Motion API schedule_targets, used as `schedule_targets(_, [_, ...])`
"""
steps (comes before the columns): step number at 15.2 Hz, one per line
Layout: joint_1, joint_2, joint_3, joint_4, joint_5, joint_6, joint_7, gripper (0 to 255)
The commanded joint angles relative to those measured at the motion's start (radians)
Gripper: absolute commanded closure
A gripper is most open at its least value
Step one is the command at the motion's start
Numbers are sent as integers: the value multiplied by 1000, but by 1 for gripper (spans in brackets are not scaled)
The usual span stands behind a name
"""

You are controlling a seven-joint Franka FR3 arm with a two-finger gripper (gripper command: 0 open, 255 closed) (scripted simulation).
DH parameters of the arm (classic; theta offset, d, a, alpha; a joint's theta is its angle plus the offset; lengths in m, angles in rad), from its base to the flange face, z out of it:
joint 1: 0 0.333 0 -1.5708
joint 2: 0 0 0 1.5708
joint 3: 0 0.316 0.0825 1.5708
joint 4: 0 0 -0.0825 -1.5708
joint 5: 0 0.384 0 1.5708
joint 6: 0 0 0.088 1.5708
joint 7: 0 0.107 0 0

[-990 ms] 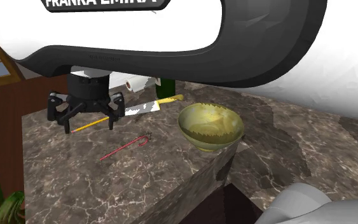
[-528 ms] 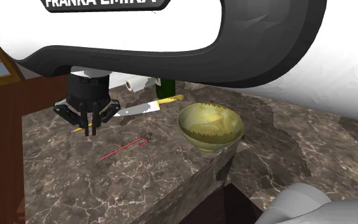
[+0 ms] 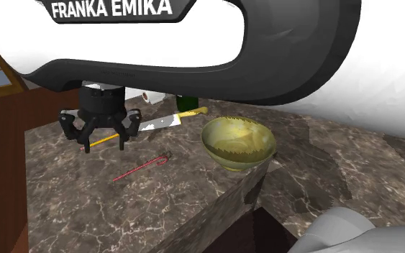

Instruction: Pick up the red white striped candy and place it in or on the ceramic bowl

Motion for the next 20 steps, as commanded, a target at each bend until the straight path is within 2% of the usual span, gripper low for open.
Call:
schedule_targets(1, [-51, -2, 46, -13, -49, -3, 185, 0])
schedule_targets(4, [-151, -10, 130, -36, -130, -44, 516, 0])
schedule_targets(8, [-274, -29, 228, -60, -194, -158, 936, 0])
schedule_targets(9, [-285, -32, 237, -62, -197, -171, 972, 0])
schedule_targets(16, [-282, -33, 249, -164, -188, -70, 969, 0])
schedule_targets(20, [-282, -33, 249, -164, -188, -70, 969, 0])
